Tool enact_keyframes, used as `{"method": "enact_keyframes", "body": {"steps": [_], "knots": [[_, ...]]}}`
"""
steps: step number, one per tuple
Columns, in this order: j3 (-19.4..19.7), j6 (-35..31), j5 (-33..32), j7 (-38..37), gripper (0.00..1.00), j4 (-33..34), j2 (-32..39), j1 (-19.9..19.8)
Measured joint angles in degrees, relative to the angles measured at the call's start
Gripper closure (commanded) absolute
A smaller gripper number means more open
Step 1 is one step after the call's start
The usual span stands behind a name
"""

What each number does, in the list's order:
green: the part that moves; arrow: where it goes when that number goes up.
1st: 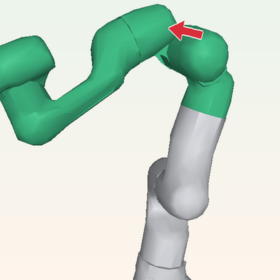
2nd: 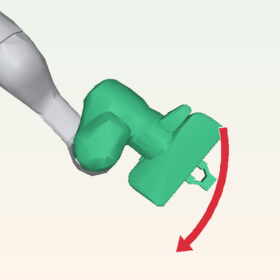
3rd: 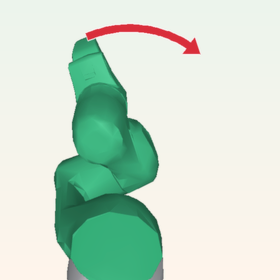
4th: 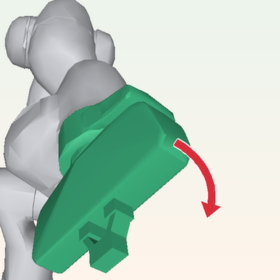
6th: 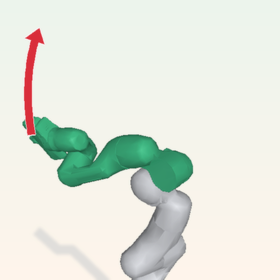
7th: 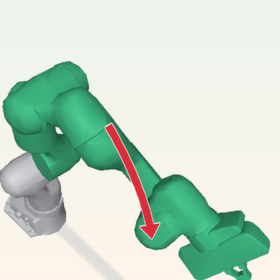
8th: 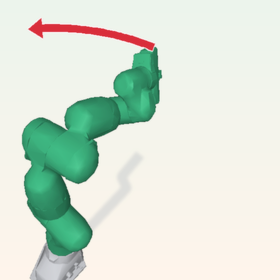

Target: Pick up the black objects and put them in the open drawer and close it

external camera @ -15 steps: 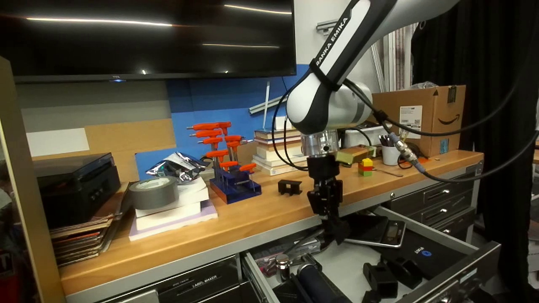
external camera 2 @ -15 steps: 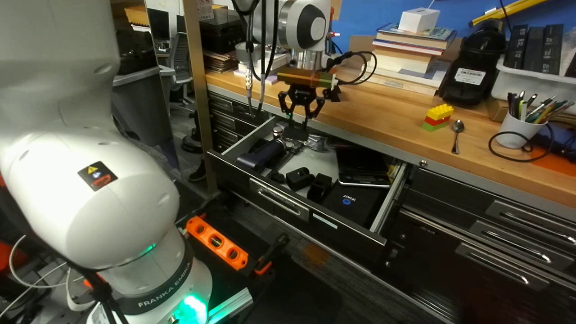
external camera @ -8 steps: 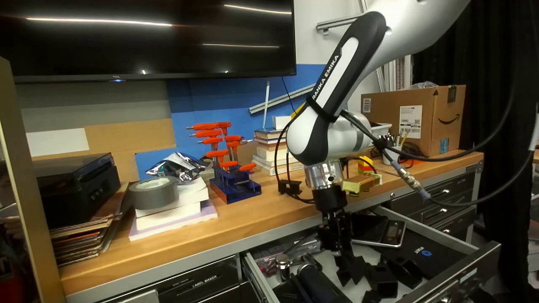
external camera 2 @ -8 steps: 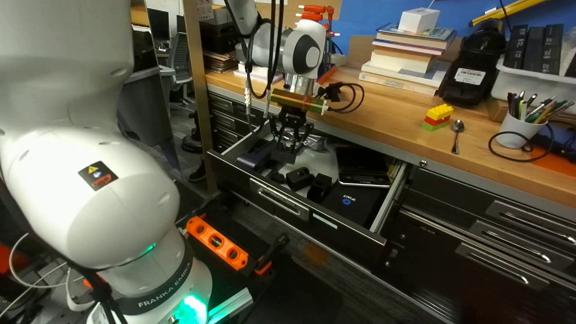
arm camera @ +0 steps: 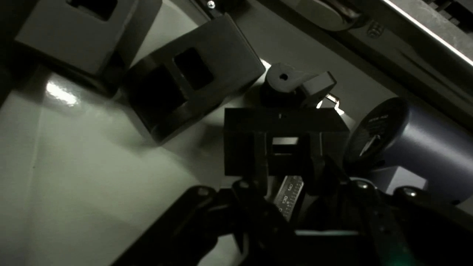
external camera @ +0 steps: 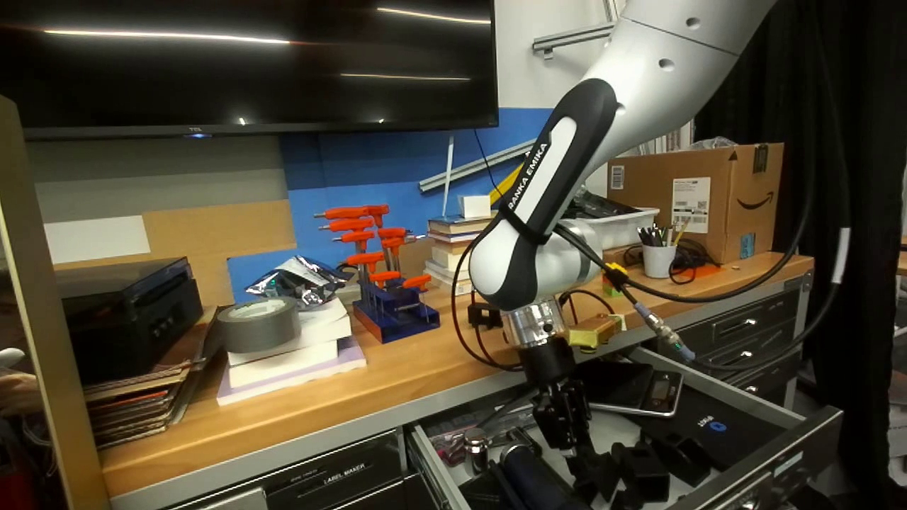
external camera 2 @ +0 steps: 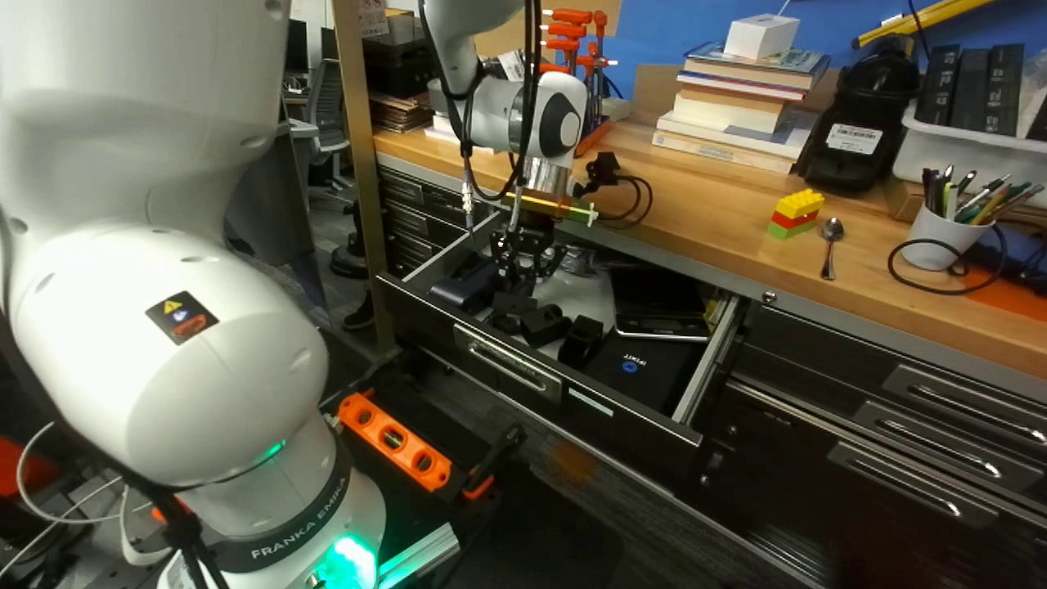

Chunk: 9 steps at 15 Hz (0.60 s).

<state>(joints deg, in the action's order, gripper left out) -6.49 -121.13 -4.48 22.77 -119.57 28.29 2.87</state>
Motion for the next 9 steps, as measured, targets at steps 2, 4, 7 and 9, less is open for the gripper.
{"method": "enact_keyframes", "body": {"steps": [2,4,7,9], "knots": [[-0.03,2.03,-1.35,0.24,0.30,2.00,1.30,0.54],[-0.04,3.24,-1.90,0.49,0.22,3.44,2.20,0.87],[-0.08,2.99,-1.93,1.11,0.01,4.78,3.52,0.89],[-0.08,2.71,-1.93,1.18,0.00,5.25,3.85,0.86]]}}
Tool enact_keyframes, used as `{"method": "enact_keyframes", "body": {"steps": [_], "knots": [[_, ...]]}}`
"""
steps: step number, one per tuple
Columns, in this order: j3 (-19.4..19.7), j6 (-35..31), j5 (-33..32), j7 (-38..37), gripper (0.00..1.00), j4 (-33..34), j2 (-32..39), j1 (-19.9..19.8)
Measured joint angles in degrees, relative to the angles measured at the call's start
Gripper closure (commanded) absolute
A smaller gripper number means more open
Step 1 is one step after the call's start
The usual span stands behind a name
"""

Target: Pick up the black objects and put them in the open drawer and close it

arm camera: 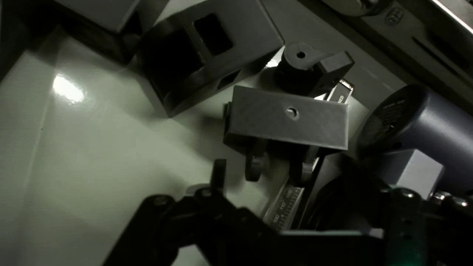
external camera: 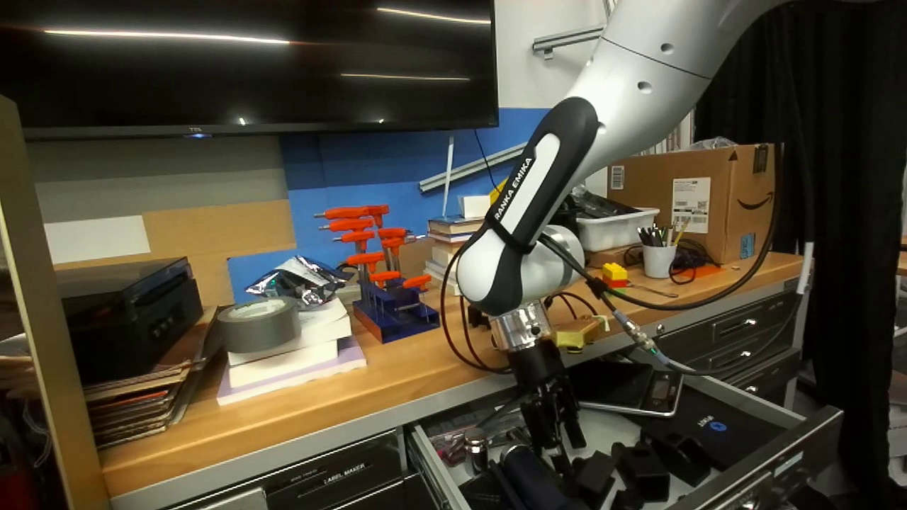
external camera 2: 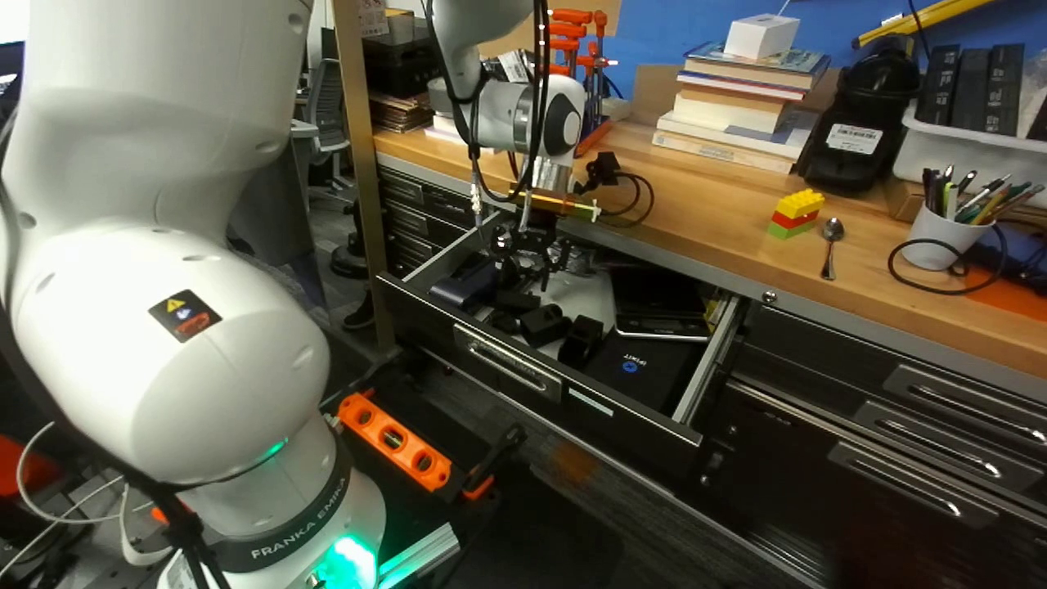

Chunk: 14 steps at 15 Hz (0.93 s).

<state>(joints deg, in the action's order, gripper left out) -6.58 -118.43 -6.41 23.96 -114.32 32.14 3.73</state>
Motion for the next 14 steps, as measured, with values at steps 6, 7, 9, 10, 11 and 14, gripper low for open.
{"method": "enact_keyframes", "body": {"steps": [6,7,9,10,11,14], "knots": [[0.04,-0.61,0.20,-0.04,0.00,0.41,-2.21,-1.35],[0.05,-0.53,0.59,-0.04,0.00,0.40,-3.45,-2.05],[0.05,-0.01,1.62,0.02,0.00,0.39,-6.11,-3.35],[0.05,0.28,2.12,0.03,0.00,0.39,-7.44,-3.83],[0.05,0.62,2.62,0.03,0.00,0.40,-8.80,-4.13],[0.02,0.97,3.23,0.02,0.00,0.55,-12.28,-4.12]]}}
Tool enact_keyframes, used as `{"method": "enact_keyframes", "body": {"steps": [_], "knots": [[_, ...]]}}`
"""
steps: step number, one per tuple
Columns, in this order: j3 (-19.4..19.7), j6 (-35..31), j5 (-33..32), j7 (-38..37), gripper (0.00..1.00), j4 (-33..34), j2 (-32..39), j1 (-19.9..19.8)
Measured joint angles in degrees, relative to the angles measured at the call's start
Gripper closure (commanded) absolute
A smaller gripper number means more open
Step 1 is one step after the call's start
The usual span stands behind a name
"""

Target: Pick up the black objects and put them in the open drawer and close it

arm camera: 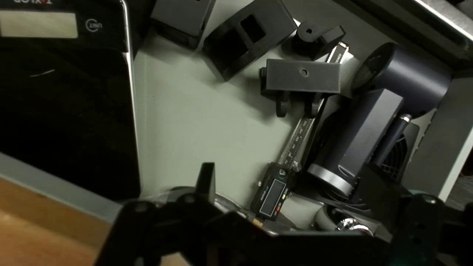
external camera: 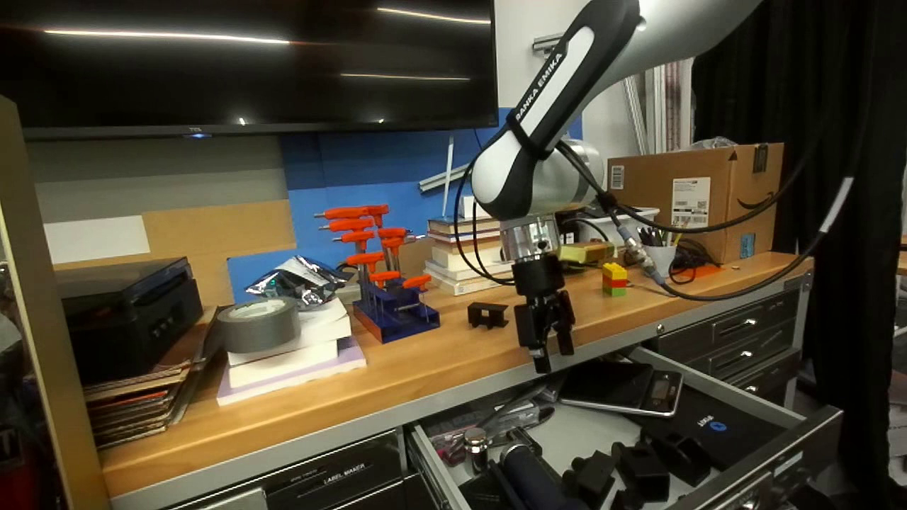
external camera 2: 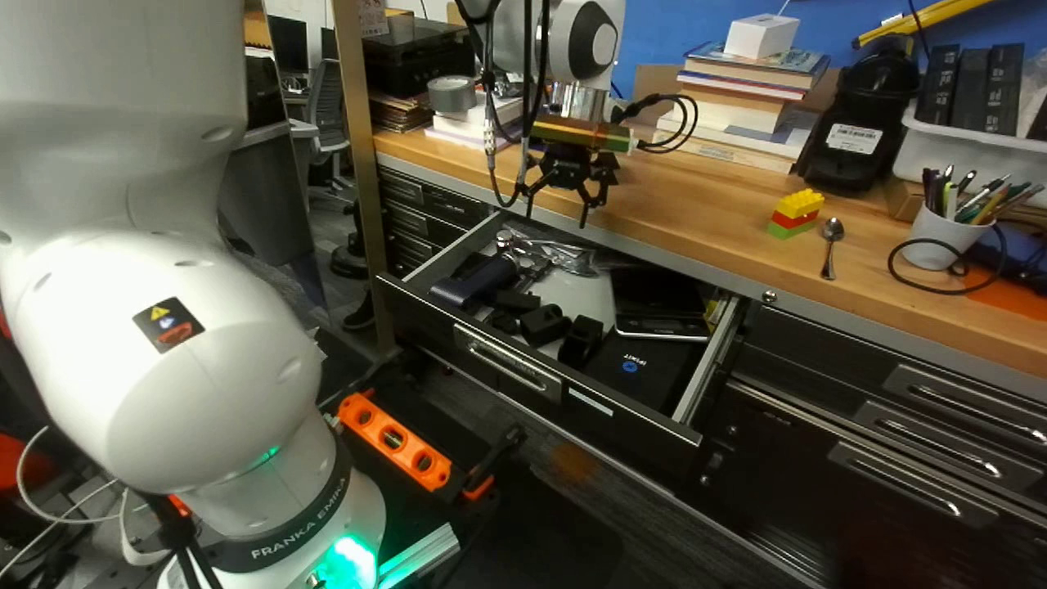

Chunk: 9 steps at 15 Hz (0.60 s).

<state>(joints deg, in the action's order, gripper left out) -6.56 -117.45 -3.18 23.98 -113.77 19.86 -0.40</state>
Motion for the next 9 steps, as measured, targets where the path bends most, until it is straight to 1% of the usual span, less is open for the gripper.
{"method": "enact_keyframes", "body": {"steps": [5,9], "knots": [[-0.03,-1.35,-2.03,0.11,0.00,1.38,-2.89,1.45],[-0.02,-7.83,-5.36,0.09,0.00,1.76,-2.71,2.51]]}}
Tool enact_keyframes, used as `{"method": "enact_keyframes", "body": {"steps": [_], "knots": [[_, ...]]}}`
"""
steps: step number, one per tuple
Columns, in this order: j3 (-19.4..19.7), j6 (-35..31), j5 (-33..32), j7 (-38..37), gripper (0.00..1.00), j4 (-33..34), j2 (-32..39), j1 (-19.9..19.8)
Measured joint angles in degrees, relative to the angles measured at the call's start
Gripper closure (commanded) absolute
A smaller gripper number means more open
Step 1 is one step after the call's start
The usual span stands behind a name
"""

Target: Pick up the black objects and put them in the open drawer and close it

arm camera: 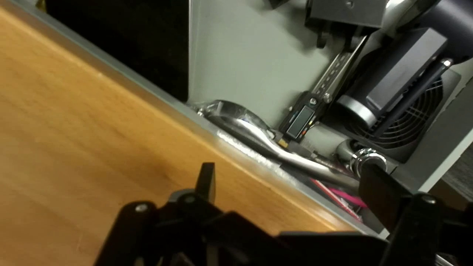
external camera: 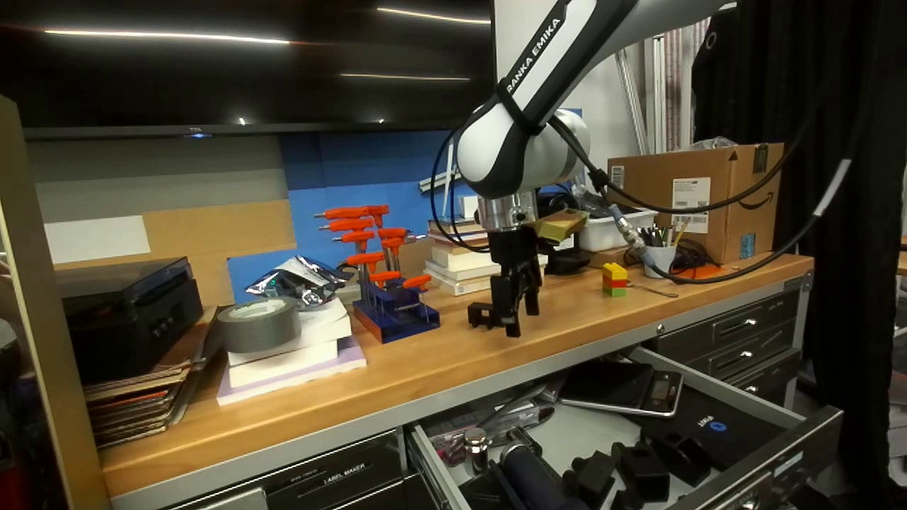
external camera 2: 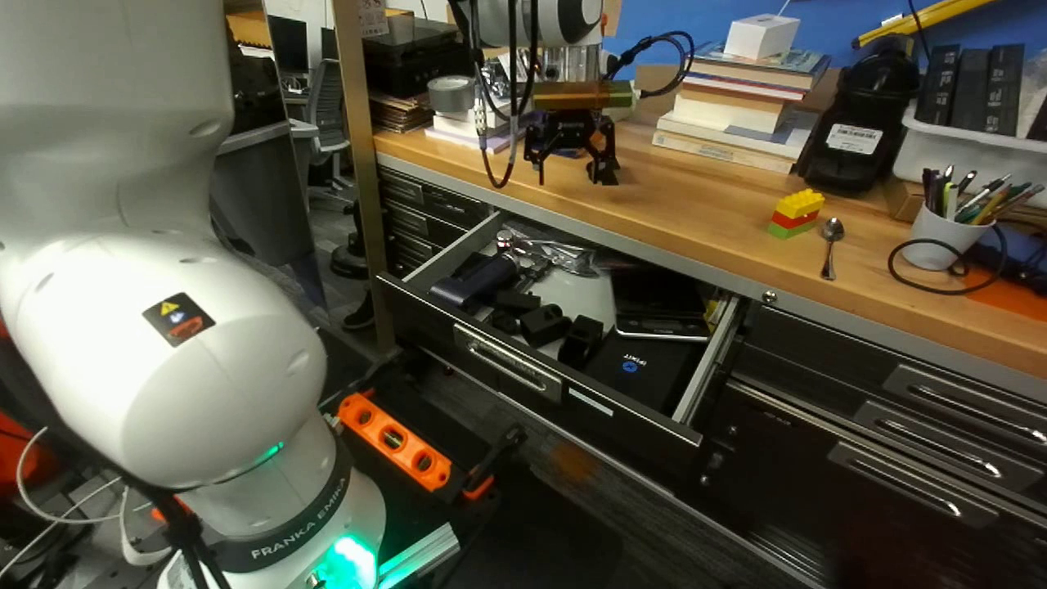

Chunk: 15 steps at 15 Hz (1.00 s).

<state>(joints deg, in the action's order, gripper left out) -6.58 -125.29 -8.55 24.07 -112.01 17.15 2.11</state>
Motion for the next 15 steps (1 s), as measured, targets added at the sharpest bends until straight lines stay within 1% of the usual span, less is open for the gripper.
{"method": "enact_keyframes", "body": {"steps": [3,6,10,15], "knots": [[0.21,-5.09,-1.97,0.00,0.00,0.22,0.44,0.05],[0.69,-8.48,-2.55,0.29,0.00,1.03,0.91,-0.07],[0.79,-12.09,-2.54,2.00,0.00,2.98,2.42,-0.95],[0.69,-14.78,-1.79,5.77,0.00,7.67,7.06,-2.46]]}}
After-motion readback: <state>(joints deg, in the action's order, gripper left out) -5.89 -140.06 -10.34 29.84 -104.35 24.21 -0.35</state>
